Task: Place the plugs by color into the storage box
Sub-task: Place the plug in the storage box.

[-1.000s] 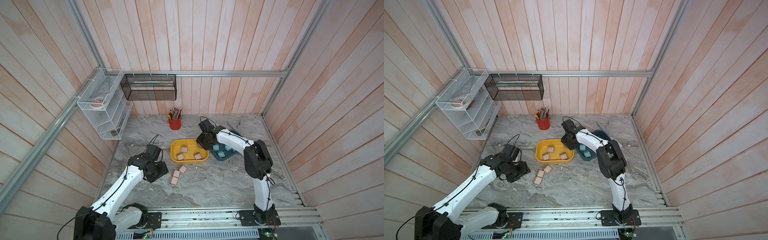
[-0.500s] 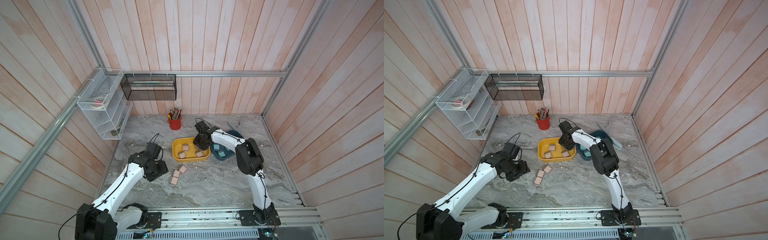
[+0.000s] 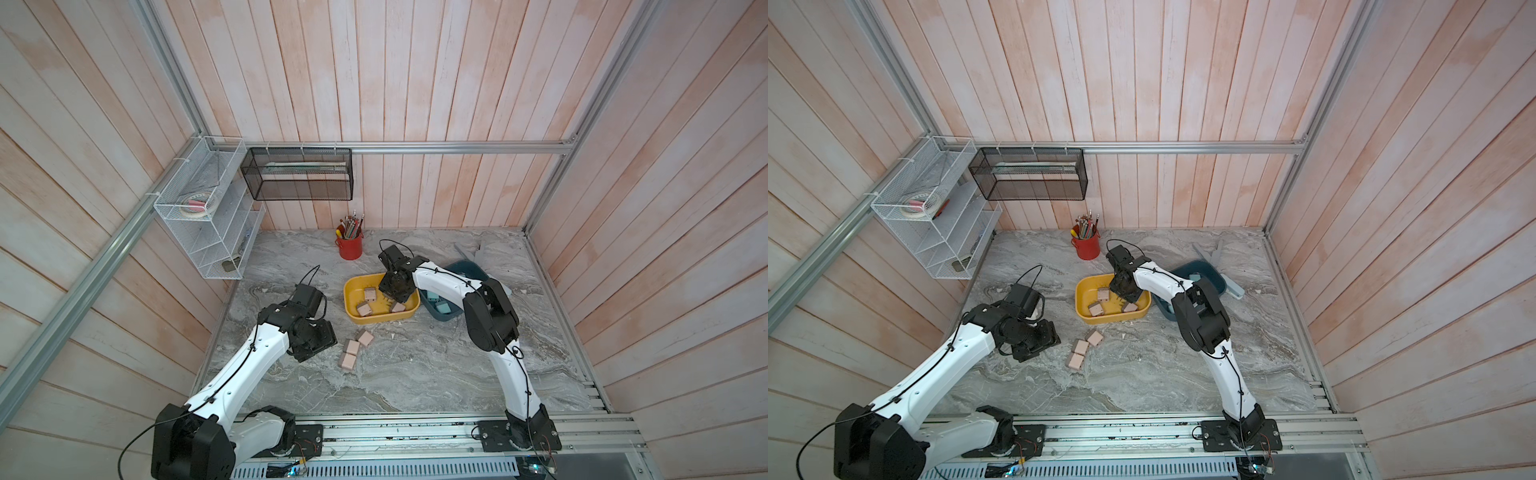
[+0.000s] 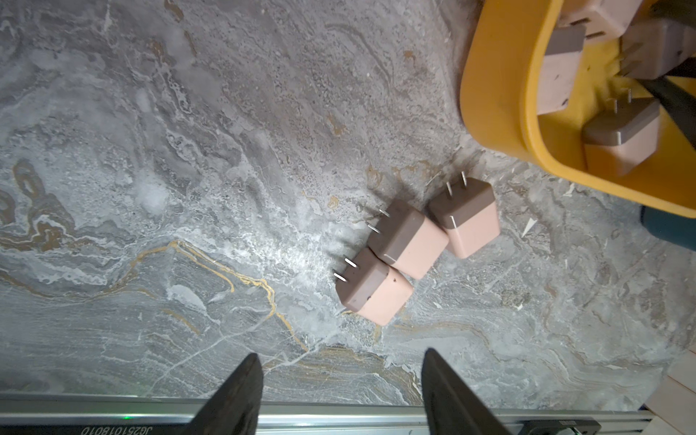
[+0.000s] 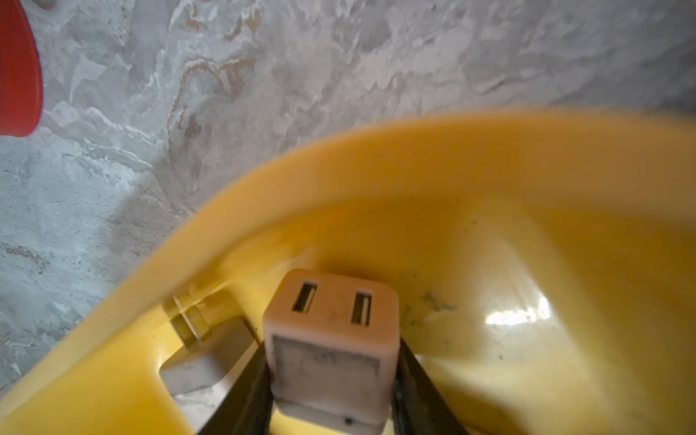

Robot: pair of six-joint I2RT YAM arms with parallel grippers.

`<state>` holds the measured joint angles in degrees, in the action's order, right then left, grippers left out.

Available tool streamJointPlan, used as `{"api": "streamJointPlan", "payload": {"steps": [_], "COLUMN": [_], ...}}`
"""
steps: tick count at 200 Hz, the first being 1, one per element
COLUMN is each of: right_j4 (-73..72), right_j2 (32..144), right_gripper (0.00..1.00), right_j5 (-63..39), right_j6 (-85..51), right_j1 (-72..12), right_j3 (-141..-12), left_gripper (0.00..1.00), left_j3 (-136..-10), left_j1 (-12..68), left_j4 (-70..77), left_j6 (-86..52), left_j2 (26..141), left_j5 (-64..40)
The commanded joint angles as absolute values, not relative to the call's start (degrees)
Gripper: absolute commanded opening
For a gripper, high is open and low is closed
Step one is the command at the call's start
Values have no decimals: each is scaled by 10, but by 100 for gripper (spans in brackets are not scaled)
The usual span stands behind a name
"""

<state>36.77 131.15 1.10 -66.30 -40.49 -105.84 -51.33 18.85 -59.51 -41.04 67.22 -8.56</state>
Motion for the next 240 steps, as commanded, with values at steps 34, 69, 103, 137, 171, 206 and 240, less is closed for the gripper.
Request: {"api": "streamJointPlan", "payload": {"steps": [34,69,103,137,171,206,240], "right_j4": [431,423,424,442,450,449,433], "right_j2": [1320,1323,1338,1350,1343,1298,1216], "right_gripper": [46,52,56,61,71,83,84], "right_j5": [47,41,29,28,37,72,123], "right_j6": [-644,-639,-627,-609,-590,-574,-515], "right_j1": [-408,-408,-408,-408,-410,-420,-447], "right_j3": [-1068,-1071,-1085,-1097,-1100,-1108,-1111], "left_gripper": [69,69,69,69,69,69,69], "left_j3": [-524,-523,-518,-514,-511,-517,-542], "left_j1": [186,186,186,186,186,186,185], "left_j4": [-582,-580,-584,-588,-590,-586,-589], "left_j6": [-394,-390,-387,-384,-382,-384,-387], "left_j2": [677,674,666,658,652,640,625], "left_j5": [-93,-95,-97,-97,-97,-98,-89]}}
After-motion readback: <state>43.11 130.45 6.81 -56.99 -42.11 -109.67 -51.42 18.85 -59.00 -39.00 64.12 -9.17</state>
